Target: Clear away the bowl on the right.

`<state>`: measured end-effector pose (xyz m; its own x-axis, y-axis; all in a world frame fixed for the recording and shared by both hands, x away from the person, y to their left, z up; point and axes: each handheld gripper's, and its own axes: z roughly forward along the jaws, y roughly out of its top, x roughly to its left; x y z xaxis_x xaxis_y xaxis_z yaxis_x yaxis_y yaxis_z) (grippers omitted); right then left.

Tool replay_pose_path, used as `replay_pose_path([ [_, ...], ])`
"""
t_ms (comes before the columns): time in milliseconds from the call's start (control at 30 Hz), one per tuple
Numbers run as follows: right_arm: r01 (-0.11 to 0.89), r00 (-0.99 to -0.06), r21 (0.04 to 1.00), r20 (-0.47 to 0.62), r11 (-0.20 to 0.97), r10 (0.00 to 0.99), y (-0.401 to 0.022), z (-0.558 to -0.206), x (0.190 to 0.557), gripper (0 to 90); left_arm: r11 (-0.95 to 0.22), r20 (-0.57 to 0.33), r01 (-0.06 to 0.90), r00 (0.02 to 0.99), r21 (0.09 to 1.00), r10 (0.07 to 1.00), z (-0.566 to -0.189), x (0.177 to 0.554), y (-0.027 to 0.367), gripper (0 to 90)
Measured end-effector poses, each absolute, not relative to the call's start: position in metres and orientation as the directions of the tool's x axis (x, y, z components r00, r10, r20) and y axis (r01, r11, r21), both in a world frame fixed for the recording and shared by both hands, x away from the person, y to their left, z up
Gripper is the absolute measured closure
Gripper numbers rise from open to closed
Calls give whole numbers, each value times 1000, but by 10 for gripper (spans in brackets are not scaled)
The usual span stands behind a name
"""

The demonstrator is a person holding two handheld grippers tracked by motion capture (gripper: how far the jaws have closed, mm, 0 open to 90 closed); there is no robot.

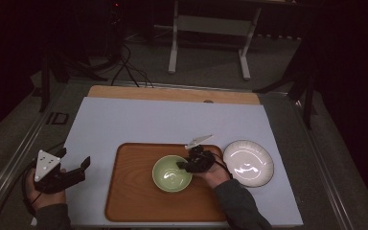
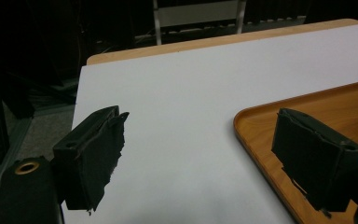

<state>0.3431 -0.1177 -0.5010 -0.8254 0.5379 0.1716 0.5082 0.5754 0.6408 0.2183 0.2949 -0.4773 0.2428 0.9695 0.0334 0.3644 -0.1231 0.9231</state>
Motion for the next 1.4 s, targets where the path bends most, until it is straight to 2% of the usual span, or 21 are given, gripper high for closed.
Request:
replay_pose_path([
  [233,500,-827,656,167,565,538,-122,-490,340,605,-124,35,364,242,923,970,-477,218,295,165],
  [400,490,-830,667,160,561,534,-127,-483,339,562,-124,35,364,241,923,970,-477,218,294,165],
  [1133,485,-802,741,167,464,573,-163,-453,337,517,-124,36,365,239,923,970,-477,218,294,165],
  [1400,498,-779,755,173,427,603,-182,-452,339,497,-123,36,365,237,923,971,-477,218,295,165],
])
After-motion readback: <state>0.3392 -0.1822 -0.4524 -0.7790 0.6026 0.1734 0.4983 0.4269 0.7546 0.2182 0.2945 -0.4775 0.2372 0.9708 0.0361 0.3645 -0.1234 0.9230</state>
